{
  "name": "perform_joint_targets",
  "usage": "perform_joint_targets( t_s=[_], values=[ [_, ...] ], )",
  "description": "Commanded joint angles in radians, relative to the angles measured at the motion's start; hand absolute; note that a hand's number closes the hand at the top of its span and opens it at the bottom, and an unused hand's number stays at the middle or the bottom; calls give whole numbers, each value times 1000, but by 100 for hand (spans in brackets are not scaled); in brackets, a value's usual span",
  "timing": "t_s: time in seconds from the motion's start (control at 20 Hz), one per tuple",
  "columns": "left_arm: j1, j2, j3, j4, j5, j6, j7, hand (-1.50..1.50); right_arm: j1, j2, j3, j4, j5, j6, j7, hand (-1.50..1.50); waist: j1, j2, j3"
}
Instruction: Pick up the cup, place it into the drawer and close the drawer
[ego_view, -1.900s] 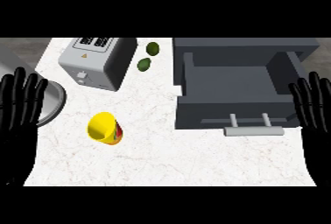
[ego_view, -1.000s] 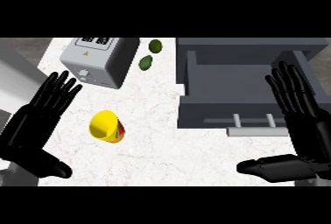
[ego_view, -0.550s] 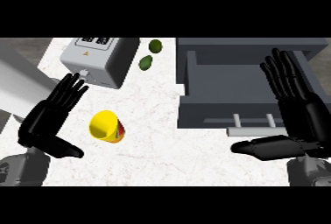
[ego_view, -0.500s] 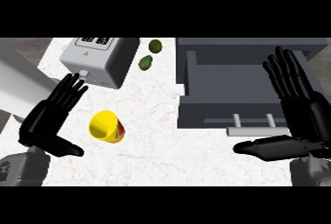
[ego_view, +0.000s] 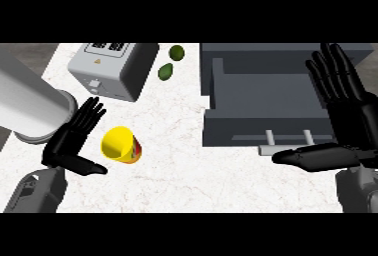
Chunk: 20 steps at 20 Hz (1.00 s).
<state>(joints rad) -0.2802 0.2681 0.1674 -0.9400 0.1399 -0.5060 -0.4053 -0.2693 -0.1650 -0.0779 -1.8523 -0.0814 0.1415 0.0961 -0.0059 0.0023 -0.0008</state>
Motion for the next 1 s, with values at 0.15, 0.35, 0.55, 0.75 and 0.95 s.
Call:
perform_joint_targets(
  t_s=[0.15, 0.35, 0.55, 0.75, 0.95],
  values=[
    [-101, 1, -11, 358, -151, 42, -270, -150, 12, 9, 3, -56, -4, -11, 48, -150, -6, 0, 0],
    [-161, -11, -13, 533, -198, 70, -401, -150, 6, -17, -35, 8, -29, 31, -5, -150, -7, 2, -1],
    [-175, 54, 0, 648, -216, 26, -518, -150, 29, 24, 25, -56, 12, -4, 25, -150, -13, 5, -2],
    [-229, 5, 7, 696, -218, 78, -546, -150, -32, -15, -34, 44, -26, 33, -18, -150, -22, 12, -3],
    [-222, -23, -1, 735, -237, 124, -594, -150, 14, -5, -5, -58, -49, 41, 37, -150, -38, 12, -5]
  ],
)
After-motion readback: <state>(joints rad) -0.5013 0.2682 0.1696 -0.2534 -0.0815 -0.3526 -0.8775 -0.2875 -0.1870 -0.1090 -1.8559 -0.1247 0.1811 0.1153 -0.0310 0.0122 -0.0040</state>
